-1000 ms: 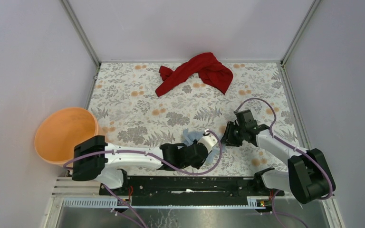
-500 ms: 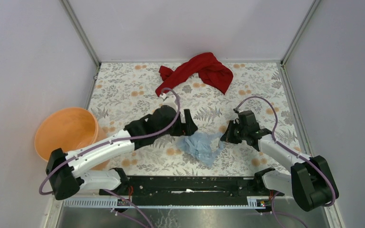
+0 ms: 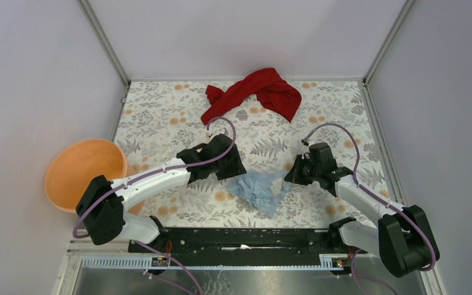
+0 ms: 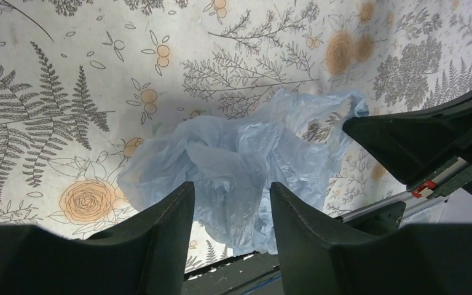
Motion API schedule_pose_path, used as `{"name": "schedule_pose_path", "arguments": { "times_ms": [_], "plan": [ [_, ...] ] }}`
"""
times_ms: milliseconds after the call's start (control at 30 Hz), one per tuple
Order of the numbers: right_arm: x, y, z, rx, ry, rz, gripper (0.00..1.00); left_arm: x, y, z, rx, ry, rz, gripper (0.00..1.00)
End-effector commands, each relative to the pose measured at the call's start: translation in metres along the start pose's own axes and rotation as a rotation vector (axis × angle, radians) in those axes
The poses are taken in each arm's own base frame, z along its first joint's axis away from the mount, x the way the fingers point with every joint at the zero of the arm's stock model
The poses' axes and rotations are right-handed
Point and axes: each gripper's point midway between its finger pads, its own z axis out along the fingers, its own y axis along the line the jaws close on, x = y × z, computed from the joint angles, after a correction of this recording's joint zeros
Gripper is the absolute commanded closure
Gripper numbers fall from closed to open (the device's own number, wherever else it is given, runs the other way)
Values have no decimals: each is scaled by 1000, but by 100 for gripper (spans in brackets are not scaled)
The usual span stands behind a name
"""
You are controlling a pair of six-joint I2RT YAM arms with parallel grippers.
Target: Put the trash bags into the trash bin
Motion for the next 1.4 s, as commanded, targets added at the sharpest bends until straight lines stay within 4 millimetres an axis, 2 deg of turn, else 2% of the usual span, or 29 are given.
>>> {"name": "schedule_pose_path", "arguments": {
  "times_ms": [0, 100, 167, 233, 300, 333, 367, 433, 500, 567, 633, 700, 733, 767, 800, 833, 867, 900, 933, 967, 1000, 1033, 1100, 1167, 1200, 1233, 1267, 1300, 1367],
  "plan": [
    [-5, 7, -1, -34, -16, -25, 100, 8, -22, 3, 79, 23, -19, 50],
    [-7, 8, -2, -33, -17, -26, 100, 22, -26, 9, 70, 52, 17, 54],
    [-9, 9, -4, -34, -23, -28, 100, 23, -23, 10, 64, 52, 38, 75],
    [-19, 10, -8, -11, -48, -26, 100, 8, -24, 4, 62, 17, 74, 87],
    [-37, 10, -15, 45, -88, -30, 100, -24, -27, -11, 58, -48, 142, 94],
    [-47, 5, -22, 102, -111, -26, 100, -44, -26, -21, 38, -92, 183, 100],
    [-61, 5, -30, 145, -144, -26, 100, -70, -29, -37, 21, -156, 214, 100],
    [-90, 6, -51, 215, -212, -35, 100, -122, -39, -79, 7, -303, 287, 100],
    [-125, 19, -77, 240, -311, -49, 100, -162, -57, -126, 41, -456, 323, 100],
    [-161, 54, -106, 170, -399, -85, 100, -183, -90, -171, 171, -571, 391, 100],
    [-196, 104, -134, 18, -472, -133, 100, -193, -126, -210, 329, -660, 464, 100],
    [-232, 153, -159, -113, -524, -177, 100, -209, -150, -232, 382, -728, 498, 100],
    [-262, 187, -189, -180, -585, -213, 100, -226, -156, -241, 345, -765, 476, 100],
    [-280, 206, -203, -203, -595, -226, 100, -241, -161, -246, 298, -784, 458, 100],
    [-299, 230, -228, -241, -630, -253, 100, -253, -176, -265, 311, -812, 474, 100],
    [-308, 251, -248, -274, -643, -287, 100, -260, -200, -301, 390, -863, 527, 100],
    [-315, 273, -271, -320, -688, -339, 100, -256, -216, -317, 458, -871, 577, 100],
    [-317, 292, -289, -357, -734, -391, 100, -248, -230, -331, 520, -892, 621, 100],
    [-314, 304, -302, -392, -770, -432, 100, -243, -234, -337, 535, -935, 635, 100],
    [-306, 311, -312, -430, -798, -451, 100, -239, -229, -334, 505, -973, 612, 100],
    [-300, 306, -292, -445, -773, -447, 100, -238, -212, -318, 443, -985, 568, 100],
    [-290, 297, -285, -457, -788, -431, 100, -236, -190, -292, 364, -970, 517, 100],
    [-269, 245, -206, -351, -710, -359, 100, -220, -122, -200, 119, -838, 469, 100],
    [-228, 162, -100, -149, -516, -259, 100, -192, -34, -104, -104, -604, 386, 100],
    [-201, 122, -60, -54, -392, -203, 100, -180, 6, -78, -177, -516, 329, 100],
    [-177, 95, -36, 1, -288, -163, 100, -170, 36, -64, -232, -469, 286, 100],
    [-163, 76, -22, 41, -234, -137, 100, -168, 51, -65, -243, -460, 255, 100],
    [-164, 72, -23, 59, -236, -129, 100, -174, 51, -74, -220, -480, 252, 100],
    [-197, 92, -52, 45, -342, -170, 100, -200, 12, -115, -104, -577, 330, 100]
  ]
}}
